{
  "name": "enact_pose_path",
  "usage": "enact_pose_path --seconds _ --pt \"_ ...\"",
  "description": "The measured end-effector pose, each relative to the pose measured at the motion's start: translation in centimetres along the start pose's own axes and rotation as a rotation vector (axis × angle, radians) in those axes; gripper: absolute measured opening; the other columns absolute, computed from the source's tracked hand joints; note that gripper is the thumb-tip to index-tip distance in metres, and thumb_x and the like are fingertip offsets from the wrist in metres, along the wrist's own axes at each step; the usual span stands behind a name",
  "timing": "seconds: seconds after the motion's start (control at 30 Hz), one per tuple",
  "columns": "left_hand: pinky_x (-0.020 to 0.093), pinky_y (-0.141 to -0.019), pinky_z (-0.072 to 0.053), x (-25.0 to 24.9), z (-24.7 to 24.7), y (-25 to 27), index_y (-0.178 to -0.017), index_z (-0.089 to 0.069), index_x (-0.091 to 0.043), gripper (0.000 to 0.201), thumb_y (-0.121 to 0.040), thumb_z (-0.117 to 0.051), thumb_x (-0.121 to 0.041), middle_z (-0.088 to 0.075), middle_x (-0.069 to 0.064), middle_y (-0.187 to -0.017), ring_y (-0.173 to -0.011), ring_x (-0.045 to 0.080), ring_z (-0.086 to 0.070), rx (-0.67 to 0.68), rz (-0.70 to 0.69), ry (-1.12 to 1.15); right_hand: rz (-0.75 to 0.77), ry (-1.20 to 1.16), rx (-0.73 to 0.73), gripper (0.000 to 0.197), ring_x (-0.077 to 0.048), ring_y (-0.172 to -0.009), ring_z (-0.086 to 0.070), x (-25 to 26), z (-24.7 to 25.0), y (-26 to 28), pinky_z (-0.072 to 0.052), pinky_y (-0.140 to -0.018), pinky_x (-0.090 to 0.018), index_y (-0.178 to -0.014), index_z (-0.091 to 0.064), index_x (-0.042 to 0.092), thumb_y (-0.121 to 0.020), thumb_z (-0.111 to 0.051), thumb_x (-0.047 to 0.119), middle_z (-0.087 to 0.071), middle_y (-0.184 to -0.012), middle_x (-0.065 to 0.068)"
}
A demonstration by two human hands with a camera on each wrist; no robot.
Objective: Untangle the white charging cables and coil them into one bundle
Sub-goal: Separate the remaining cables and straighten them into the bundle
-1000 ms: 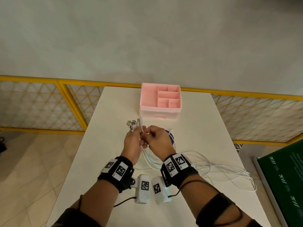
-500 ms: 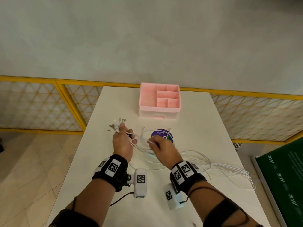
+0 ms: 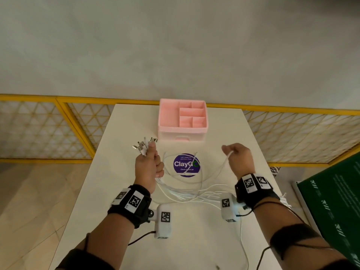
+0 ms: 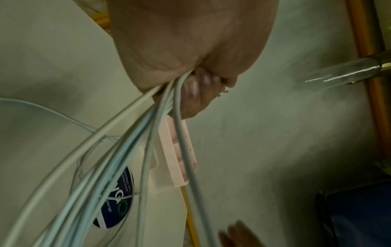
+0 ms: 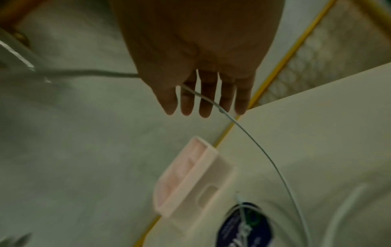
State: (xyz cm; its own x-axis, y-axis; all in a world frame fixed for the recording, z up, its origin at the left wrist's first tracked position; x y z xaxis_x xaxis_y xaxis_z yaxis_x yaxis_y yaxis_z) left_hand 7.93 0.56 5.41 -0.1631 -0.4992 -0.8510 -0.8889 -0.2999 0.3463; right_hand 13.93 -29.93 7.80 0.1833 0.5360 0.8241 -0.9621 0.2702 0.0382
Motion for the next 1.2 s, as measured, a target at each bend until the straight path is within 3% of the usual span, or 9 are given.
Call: enact_pose_path --seconds 0.2,0.3,0.47,0.57,0.67,0.8,0.9,0.97,1.2 --pt "0.02 -0.039 -0.017 0.1 -2.4 0.8 -0.068 -0.044 -0.023 0.037 -0.095 -0.066 -0.033 -0.023 -0.006 -0.054 -0.042 0.01 -0.018 0.104 -0.027 -0.102 0.246 -0.176 0.183 0.037 -0.007 -0.091 -0.066 8.2 -4.6 3.9 -0.05 -0.083 -0.023 -0.082 -0.068 0.025 -0.082 -0.053 -0.008 -0.071 -0.095 0.006" --pt "0.021 -0.042 -0.018 0.5 -3.1 1.1 -0.076 -0.056 -0.014 0.032 -0.093 -0.069 -0.037 -0.028 -0.003 -0.054 -0.043 0.01 -0.022 0.14 -0.001 -0.156 0.328 -0.216 0.273 0.028 -0.002 -0.082 -0.063 10.4 -7.0 6.7 -0.048 -0.073 -0.018 -0.088 -0.068 0.023 -0.086 -0.057 -0.003 -0.068 -0.099 0.006" --pt "0.022 -0.041 -0.02 1.5 -2.5 0.9 -0.096 -0.069 -0.004 0.04 -0.09 -0.07 -0.043 -0.052 0.008 -0.074 -0.046 0.012 -0.03 0.147 0.084 -0.13 0.415 -0.147 0.22 0.011 -0.006 -0.091 -0.061 9.8 -9.8 8.5 -0.054 -0.08 -0.024 -0.081 -0.064 0.029 -0.083 -0.075 0.028 -0.053 -0.096 0.011" --pt "0.02 -0.039 -0.021 1.5 -1.6 0.7 -0.099 -0.07 0.0 0.03 -0.09 -0.073 -0.029 -0.055 0.009 -0.078 -0.045 0.01 -0.026 0.142 0.067 -0.132 0.341 -0.179 0.321 0.018 -0.007 -0.08 -0.062 8.1 -10.7 7.8 -0.052 -0.077 -0.021 -0.081 -0.065 0.029 -0.085 -0.071 0.013 -0.062 -0.09 0.008" --pt "0.02 -0.04 -0.02 1.1 -1.2 0.7 -0.105 -0.069 0.009 0.032 -0.091 -0.071 -0.02 -0.066 0.003 -0.077 -0.046 0.011 -0.023 0.133 0.03 -0.164 0.093 -0.277 0.356 0.017 -0.01 -0.072 -0.061 5.3 -10.7 6.5 -0.051 -0.068 -0.024 -0.09 -0.07 0.014 -0.089 -0.057 0.003 -0.07 -0.082 0.0" --pt "0.02 -0.042 -0.018 1.1 -1.9 1.2 -0.097 -0.068 0.01 0.03 -0.089 -0.074 -0.019 -0.05 0.007 -0.069 -0.044 0.011 -0.022 0.218 0.035 -0.218 -0.41 -0.71 0.432 0.038 -0.031 -0.075 -0.067 2.8 -11.9 5.9 -0.053 -0.065 -0.037 -0.108 -0.061 -0.001 -0.103 -0.047 0.034 -0.072 -0.089 -0.02" --pt "0.021 -0.043 -0.017 1.7 -2.0 1.6 -0.084 -0.065 0.0 0.023 -0.088 -0.076 -0.02 -0.043 0.004 -0.061 -0.044 0.011 -0.021 0.263 0.057 -0.269 -0.409 -1.039 0.388 0.036 -0.032 -0.08 -0.071 5.0 -10.8 4.3 -0.058 -0.07 -0.04 -0.112 -0.055 -0.001 -0.105 -0.044 0.033 -0.072 -0.095 -0.02" --pt "0.02 -0.044 -0.017 2.1 -1.3 1.3 -0.091 -0.068 0.002 0.021 -0.089 -0.074 -0.018 -0.05 0.005 -0.066 -0.044 0.01 -0.021 0.214 0.083 -0.246 -0.367 -1.168 0.326 0.032 -0.028 -0.077 -0.071 7.0 -9.4 3.0 -0.059 -0.068 -0.036 -0.11 -0.055 0.002 -0.106 -0.041 0.03 -0.072 -0.089 -0.016" --pt "0.02 -0.041 -0.018 1.7 1.2 0.2 -0.091 -0.072 0.0 0.014 -0.092 -0.07 -0.014 -0.058 -0.001 -0.065 -0.042 0.008 -0.025 0.041 0.084 -0.226 -0.35 -1.198 0.14 0.028 -0.024 -0.052 -0.055 8.9 -5.0 0.5 -0.056 -0.063 -0.036 -0.102 -0.059 0.008 -0.105 -0.042 0.029 -0.056 -0.058 -0.007"
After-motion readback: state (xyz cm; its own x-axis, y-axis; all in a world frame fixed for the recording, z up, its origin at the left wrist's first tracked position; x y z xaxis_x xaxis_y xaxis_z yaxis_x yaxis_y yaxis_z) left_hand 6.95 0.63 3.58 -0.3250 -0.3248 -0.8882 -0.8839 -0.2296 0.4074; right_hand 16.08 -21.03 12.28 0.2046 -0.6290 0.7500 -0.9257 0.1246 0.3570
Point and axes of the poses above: each hand's wrist, its own y-axis away from the middle knuckle, its own z-axis out of the back of the hand, x = y × z, the point moved 7 cm from there along -y, towards the middle knuckle
